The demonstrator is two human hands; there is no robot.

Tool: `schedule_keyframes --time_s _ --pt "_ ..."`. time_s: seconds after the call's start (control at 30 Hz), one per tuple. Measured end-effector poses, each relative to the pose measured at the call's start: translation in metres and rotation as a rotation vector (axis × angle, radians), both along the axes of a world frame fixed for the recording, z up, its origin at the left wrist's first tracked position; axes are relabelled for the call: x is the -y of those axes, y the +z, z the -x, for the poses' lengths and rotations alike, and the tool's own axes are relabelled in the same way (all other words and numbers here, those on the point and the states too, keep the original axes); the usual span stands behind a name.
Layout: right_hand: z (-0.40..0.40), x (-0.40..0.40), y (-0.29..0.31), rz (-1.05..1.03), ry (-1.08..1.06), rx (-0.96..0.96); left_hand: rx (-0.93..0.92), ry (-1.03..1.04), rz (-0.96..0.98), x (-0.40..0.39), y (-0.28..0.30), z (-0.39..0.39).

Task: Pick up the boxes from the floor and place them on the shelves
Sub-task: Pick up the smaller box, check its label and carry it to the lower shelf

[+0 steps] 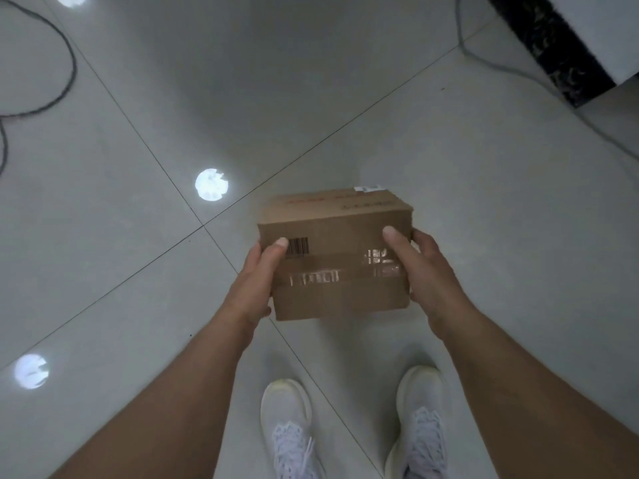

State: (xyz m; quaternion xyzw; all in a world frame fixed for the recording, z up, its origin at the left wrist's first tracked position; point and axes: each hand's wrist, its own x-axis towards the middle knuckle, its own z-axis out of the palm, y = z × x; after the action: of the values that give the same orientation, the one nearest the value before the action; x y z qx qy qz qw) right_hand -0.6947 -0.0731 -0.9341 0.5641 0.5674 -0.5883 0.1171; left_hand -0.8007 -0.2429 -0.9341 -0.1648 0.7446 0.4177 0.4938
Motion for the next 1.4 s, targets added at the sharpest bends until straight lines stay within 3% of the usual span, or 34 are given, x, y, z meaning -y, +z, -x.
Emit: schedule_keyframes --time_s 0.17,0.27,0.47,0.63,0.77,0.87,0.97,1.07,1.17,1.4 --pt "0.0 0.004 -0.001 -0.018 -0.006 0.216 0.012 0.081 0.142 -0.001 0.0 -0.009" --pt "-0.007 0.006 -0.005 -0.073 -0.016 0.206 -0.03 0.131 0.179 0.002 -0.003 -0.014" --pt "-0.02 0.013 -0.009 -0.031 0.015 0.161 0.027 0.069 0.072 0.01 -0.011 -0.023" --pt "-0.025 0.013 -0.011 -0.07 -0.019 0.25 0.021 0.13 0.194 0.008 -0.007 -0.027" --pt "-0.028 0.004 -0.008 -0.025 0.121 0.194 -0.024 0.09 0.191 0.009 -0.008 -0.023" --pt "-0.025 -0.001 -0.005 0.008 0.198 0.181 0.055 0.041 0.135 0.006 -0.001 -0.018" --pt "-0.019 -0.005 0.002 0.117 0.18 0.215 0.061 0.13 0.19 0.002 0.001 -0.013" --pt "-0.016 -0.004 0.001 0.16 0.122 0.261 -0.107 0.227 0.262 -0.004 0.005 -0.012" --pt "-0.022 0.002 -0.008 0.044 -0.03 0.185 -0.127 0.217 0.151 -0.007 -0.002 -0.014" --pt "-0.026 0.01 -0.01 0.05 -0.072 0.044 -0.137 0.158 0.051 -0.001 -0.014 -0.02"
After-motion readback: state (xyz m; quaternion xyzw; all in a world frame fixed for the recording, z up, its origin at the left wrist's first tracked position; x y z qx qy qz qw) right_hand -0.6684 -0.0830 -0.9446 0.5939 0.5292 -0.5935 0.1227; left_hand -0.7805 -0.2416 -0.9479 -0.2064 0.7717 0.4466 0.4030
